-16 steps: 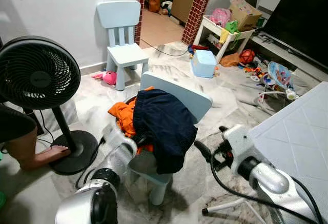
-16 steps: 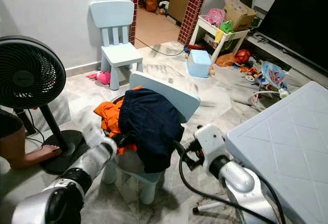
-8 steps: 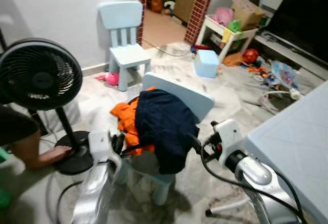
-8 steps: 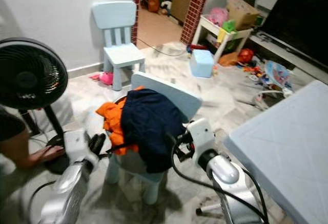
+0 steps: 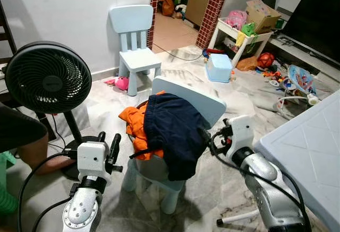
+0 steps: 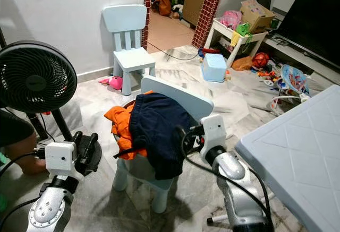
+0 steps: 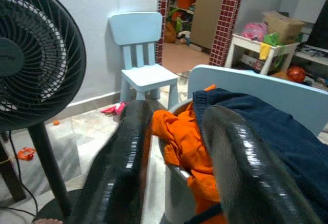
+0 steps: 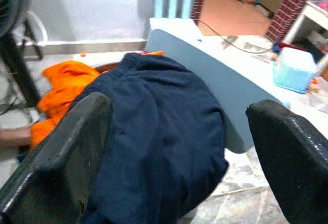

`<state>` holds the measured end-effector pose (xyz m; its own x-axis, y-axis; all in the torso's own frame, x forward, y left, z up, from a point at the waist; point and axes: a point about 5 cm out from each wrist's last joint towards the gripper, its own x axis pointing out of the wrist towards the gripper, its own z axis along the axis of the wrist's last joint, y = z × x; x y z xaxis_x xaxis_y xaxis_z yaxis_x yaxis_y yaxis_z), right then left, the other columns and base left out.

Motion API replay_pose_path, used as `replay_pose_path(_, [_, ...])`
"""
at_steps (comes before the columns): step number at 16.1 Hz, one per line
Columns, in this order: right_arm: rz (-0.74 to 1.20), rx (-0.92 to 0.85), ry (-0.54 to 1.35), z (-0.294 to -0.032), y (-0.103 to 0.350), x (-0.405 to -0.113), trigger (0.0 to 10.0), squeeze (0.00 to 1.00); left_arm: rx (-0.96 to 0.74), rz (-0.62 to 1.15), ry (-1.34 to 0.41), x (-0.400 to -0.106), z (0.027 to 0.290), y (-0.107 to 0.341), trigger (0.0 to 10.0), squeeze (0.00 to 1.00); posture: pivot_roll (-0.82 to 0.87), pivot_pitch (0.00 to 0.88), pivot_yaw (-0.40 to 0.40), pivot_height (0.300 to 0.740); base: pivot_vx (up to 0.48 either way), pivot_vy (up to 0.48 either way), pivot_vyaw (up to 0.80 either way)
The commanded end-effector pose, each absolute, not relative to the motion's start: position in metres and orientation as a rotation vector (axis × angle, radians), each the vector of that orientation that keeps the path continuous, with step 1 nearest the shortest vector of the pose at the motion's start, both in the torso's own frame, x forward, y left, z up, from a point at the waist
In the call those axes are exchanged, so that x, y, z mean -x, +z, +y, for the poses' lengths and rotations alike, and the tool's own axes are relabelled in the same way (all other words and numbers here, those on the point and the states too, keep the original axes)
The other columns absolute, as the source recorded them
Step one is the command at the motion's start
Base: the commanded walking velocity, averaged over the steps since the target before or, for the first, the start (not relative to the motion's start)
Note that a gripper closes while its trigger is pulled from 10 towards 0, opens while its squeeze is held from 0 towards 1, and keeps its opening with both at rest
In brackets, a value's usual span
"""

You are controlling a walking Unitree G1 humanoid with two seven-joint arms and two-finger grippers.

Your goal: Hang hanger

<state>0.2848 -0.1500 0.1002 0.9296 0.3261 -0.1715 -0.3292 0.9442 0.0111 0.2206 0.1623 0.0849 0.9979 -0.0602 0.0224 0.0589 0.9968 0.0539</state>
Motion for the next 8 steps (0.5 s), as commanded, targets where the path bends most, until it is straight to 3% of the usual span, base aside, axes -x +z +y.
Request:
replay_pose_path(1, [0.163, -0.002, 0.287, -0.16, 0.102, -0.288, 10.0, 0.0, -0.067, -0.035, -0.039, -0.219, 0.163, 0.086, 10.0, 1.0, -0.04, 0.0, -0.136, 0.74, 0.0, 0.0, 0.0])
replay_pose_path(5, [0.165, -0.044, 0.224, -0.173, 0.101, -0.29, 10.0, 0.0, -0.096, -0.005, -0.016, -0.211, 0.17, 0.079, 10.0, 1.0, -0.03, 0.0, -0.134, 0.74, 0.0, 0.0, 0.0])
replay_pose_path(8, [0.062, -0.148, 0.211, -0.176, 0.112, -0.291, 10.0, 0.0, -0.16, -0.042, -0.02, -0.21, 0.171, 0.082, 10.0, 1.0, -0.02, 0.0, -0.131, 0.74, 0.0, 0.0, 0.0])
